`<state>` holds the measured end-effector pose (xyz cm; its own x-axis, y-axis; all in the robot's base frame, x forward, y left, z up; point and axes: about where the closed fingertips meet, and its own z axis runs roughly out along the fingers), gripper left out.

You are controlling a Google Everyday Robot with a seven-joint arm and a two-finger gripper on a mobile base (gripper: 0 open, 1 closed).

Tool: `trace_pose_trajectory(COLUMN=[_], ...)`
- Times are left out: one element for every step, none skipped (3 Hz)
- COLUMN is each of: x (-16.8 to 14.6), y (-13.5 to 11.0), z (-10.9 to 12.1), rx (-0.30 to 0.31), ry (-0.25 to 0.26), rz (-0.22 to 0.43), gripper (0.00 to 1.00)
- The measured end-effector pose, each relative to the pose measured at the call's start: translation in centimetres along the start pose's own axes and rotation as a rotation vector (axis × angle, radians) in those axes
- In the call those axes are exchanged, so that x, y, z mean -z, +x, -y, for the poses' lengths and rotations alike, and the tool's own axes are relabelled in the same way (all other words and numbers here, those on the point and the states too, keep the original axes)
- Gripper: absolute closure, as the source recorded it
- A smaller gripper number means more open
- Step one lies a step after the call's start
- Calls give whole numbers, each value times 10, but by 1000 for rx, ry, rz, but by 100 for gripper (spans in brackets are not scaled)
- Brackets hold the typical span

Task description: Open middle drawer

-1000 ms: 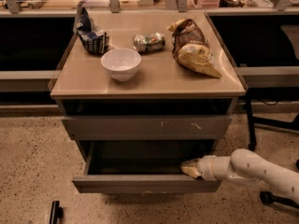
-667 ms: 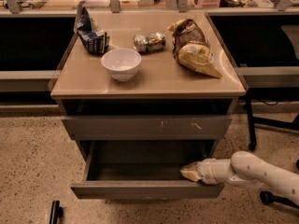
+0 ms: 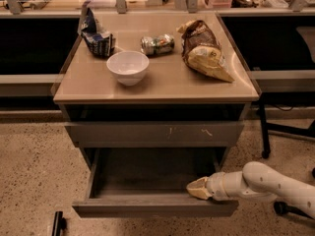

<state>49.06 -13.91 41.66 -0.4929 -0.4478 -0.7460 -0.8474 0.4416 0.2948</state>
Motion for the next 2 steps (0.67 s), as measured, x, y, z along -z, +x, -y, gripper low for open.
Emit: trace_pose_trajectory(x=[-2,3], y=[9,14], z=[-28,-46], rx=[33,51], ry=[-97,-143], rz=[-13,7], gripper=[100,100])
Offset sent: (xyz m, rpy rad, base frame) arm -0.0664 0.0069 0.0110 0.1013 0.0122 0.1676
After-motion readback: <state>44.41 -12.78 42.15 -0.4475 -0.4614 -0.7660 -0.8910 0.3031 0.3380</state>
